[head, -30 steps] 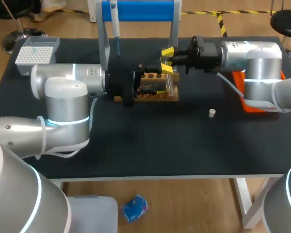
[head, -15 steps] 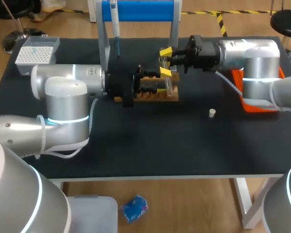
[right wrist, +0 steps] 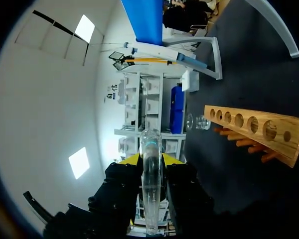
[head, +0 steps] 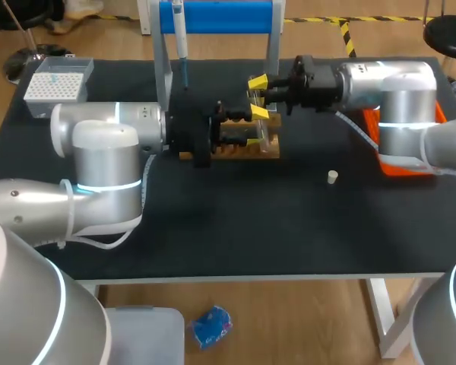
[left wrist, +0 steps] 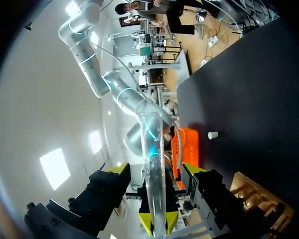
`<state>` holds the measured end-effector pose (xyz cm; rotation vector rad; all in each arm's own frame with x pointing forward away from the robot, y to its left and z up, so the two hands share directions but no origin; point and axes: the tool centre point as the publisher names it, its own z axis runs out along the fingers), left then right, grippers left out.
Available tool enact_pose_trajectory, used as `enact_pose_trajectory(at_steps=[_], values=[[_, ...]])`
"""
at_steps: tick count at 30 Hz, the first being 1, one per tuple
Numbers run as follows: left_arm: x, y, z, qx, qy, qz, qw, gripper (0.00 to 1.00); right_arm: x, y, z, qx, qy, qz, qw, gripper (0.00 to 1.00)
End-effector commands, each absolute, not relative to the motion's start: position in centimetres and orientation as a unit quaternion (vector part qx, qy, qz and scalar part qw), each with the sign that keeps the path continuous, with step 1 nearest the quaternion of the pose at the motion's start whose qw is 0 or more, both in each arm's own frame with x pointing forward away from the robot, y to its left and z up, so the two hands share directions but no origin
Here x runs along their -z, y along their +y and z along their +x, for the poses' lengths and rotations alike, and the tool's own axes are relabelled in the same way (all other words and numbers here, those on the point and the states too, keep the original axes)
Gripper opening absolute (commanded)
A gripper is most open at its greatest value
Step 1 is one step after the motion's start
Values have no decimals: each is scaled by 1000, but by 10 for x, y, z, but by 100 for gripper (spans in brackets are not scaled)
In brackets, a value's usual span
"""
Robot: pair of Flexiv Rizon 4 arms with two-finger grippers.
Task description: Invert the test tube, pick up the pipette, mount the tip to pipette, aspirate from beaker and dispense into the tube, eject the tip, return the pipette, and cap with the stopper.
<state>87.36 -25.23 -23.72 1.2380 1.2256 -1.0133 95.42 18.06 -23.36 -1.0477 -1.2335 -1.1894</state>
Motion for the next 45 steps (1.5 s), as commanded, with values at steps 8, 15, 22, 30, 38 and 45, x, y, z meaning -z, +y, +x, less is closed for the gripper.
enact_pose_trajectory(at_steps=[8, 15, 22, 30, 38, 45], values=[[239, -258, 877, 432, 511, 519, 532, 40, 237, 179, 954, 498, -518, -443, 537, 0], [241, -258, 877, 432, 519, 518, 525, 17, 238, 179, 955, 498, -517, -443, 538, 0], [242, -256, 877, 433, 529, 517, 516, 0, 238, 178, 956, 507, -509, -442, 537, 100], [225, -247, 877, 452, 565, 455, 520, 0, 233, 166, 959, 534, -528, -425, 504, 100], [205, -235, 878, 530, 620, 320, 482, 0, 216, 144, 966, 606, -632, -309, 372, 100], [194, -220, 882, 574, 688, 194, 398, 0, 200, 129, 960, 621, -739, -127, 227, 100]])
